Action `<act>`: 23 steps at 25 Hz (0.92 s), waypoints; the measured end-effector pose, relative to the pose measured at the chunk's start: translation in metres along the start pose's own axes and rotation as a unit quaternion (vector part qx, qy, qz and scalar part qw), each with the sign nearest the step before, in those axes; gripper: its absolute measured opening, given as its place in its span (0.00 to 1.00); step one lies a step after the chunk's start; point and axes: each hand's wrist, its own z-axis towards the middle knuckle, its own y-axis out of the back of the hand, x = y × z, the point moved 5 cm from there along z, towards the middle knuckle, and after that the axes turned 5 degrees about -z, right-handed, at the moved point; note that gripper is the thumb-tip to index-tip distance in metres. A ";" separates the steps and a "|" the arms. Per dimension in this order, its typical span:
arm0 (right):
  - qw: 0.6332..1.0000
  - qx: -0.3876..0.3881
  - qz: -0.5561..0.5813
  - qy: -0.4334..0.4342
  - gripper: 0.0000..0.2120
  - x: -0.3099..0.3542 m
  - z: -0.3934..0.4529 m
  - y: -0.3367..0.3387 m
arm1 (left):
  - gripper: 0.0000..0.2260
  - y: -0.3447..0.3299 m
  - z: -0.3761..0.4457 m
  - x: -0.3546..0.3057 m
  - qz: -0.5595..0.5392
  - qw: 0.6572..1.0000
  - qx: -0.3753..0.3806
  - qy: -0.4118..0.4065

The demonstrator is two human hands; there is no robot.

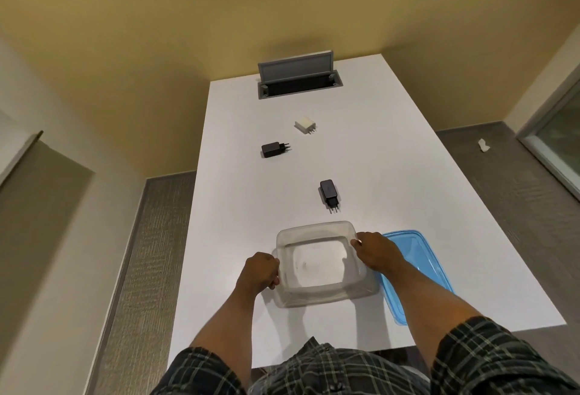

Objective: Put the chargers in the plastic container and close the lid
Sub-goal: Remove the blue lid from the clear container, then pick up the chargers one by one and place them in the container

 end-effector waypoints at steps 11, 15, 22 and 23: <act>0.975 -0.123 -0.185 -0.011 0.22 0.015 0.004 0.034 | 0.15 0.015 0.014 -0.014 0.293 0.938 -0.129 -0.132; 0.970 -0.143 -0.195 0.004 0.20 0.032 0.023 0.049 | 0.34 0.021 0.028 -0.013 0.330 0.915 -0.152 -0.172; 0.964 -0.132 -0.228 0.029 0.11 0.059 0.069 0.071 | 0.40 0.033 0.061 -0.013 0.337 0.914 -0.144 -0.174; 0.961 -0.126 -0.242 0.048 0.13 0.062 0.077 0.073 | 0.38 0.035 0.068 -0.013 0.341 0.911 -0.148 -0.179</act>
